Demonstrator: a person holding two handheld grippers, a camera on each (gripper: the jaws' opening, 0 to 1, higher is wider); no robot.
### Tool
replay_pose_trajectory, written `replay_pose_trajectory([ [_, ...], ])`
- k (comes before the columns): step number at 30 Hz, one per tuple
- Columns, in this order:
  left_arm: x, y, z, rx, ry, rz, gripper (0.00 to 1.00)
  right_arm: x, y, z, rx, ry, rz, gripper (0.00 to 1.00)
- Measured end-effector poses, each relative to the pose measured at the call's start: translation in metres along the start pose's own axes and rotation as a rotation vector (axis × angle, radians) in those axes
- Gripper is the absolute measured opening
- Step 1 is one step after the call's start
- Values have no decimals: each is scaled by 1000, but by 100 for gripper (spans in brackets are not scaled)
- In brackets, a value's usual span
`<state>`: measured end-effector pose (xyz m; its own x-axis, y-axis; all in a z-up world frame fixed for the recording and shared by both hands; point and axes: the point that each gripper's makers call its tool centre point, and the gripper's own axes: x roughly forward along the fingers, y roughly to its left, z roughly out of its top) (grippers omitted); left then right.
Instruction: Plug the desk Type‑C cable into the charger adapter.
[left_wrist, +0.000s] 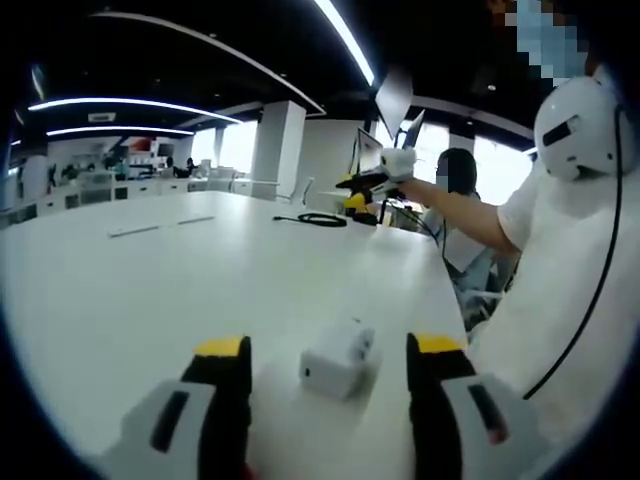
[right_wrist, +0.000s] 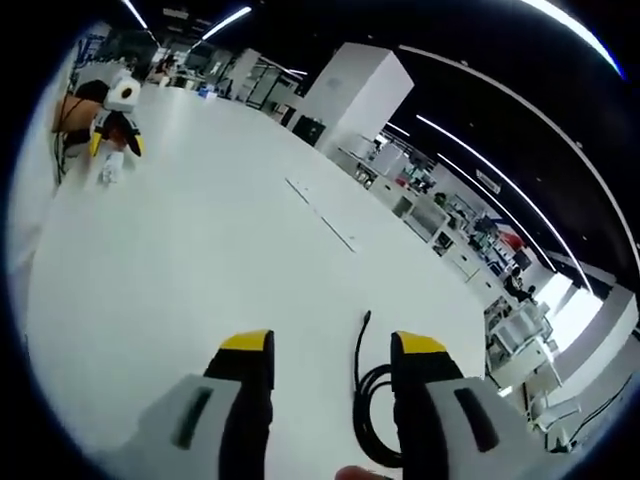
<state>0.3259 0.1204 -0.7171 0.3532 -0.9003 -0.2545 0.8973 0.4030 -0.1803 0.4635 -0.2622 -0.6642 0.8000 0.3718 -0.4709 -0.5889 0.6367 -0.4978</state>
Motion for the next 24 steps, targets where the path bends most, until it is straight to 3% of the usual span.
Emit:
replay_pose_trajectory([
  [24,1,4,1,-3,0,13,62,19,-6,-31,115,73,116,34],
])
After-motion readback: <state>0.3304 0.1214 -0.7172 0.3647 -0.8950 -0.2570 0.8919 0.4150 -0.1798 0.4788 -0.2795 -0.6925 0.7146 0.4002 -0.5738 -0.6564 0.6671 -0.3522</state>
